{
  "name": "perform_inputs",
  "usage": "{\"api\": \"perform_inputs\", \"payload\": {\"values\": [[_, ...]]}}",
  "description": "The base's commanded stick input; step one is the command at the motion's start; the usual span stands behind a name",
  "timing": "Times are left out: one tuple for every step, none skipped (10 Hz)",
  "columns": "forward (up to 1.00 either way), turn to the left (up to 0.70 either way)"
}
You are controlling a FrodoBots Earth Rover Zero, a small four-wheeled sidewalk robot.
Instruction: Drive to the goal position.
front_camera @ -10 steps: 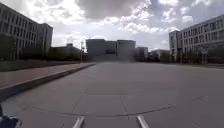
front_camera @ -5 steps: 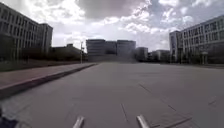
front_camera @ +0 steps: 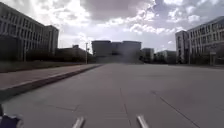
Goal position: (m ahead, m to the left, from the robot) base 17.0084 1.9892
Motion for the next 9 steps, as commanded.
{"api": "perform_inputs", "payload": {"values": [[0.7, 0.0], [0.7, 0.0], [0.7, 0.0], [0.7, 0.0], [0.7, 0.0], [0.7, 0.0], [0.7, 0.0], [0.7, 0.0], [0.7, 0.0]]}}
